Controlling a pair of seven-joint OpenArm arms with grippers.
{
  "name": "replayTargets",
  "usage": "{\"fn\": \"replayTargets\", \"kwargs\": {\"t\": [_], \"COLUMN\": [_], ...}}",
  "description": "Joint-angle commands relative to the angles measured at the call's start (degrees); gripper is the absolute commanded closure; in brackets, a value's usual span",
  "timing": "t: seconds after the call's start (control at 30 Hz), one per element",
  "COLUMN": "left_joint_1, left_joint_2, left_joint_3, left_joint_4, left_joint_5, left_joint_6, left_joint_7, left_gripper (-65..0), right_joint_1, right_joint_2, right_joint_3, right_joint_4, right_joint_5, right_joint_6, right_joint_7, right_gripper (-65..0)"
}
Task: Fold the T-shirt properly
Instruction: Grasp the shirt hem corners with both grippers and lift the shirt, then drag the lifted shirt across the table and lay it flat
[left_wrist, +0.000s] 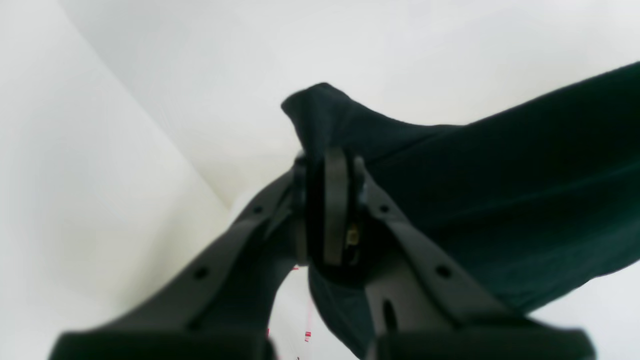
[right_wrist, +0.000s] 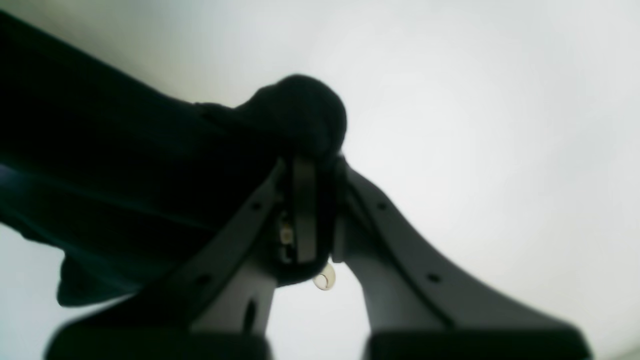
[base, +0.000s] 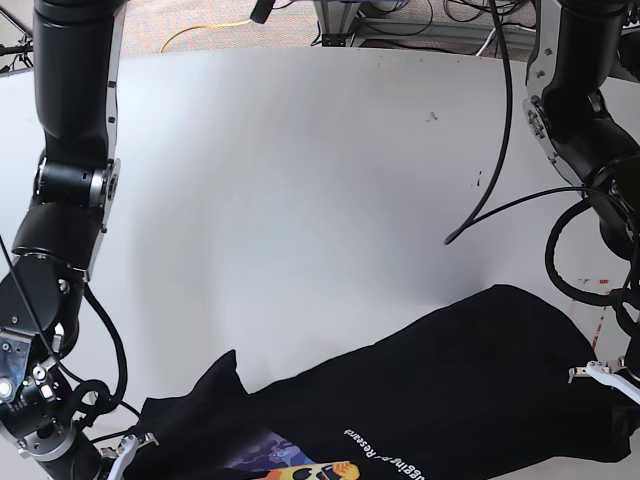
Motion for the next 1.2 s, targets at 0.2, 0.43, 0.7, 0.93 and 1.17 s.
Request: {"fn": "replayTargets", "kwargs": {"t": [0.2,0.43,0.7,0.93,1.17], "left_joint_1": [9.51,22.35,37.29,46.79,50.74], "left_joint_2": [0.49,2.42,4.53,4.80,4.80], "left_joint_3": [-0.27,-0.36,-1.42,-2.21,-2.03], "left_joint_4": [3.51,4.91,7.11,7.02,6.93], "left_joint_5": [1.02,0.93,0.93,0.93,0.93], "left_joint_6": [-2.66,-2.74,-2.83,-2.83,-2.83], "left_joint_7": [-0.59,-0.68,-0.68,-0.68,-0.68], "left_gripper": [0.0,0.0,0.0,0.0,0.0], "right_joint_1": [-14.68,-30.15,-46.32,-58.28,-66.19], "right_joint_2": [0.14,-4.44,-8.13,-12.35,-16.04], "right_joint_3": [6.72,12.96,19.55,25.35,28.08], "right_joint_4": [11.21,17.01,19.74,19.92,19.92], "right_joint_5": [-1.73,-1.73,-1.73,-1.73,-1.73], "right_joint_6": [-0.32,-0.32,-0.32,-0.32,-0.32], "right_joint_7": [-1.14,-0.96,-0.79,-0.79,-0.79], "right_gripper": [0.0,0.0,0.0,0.0,0.0]}}
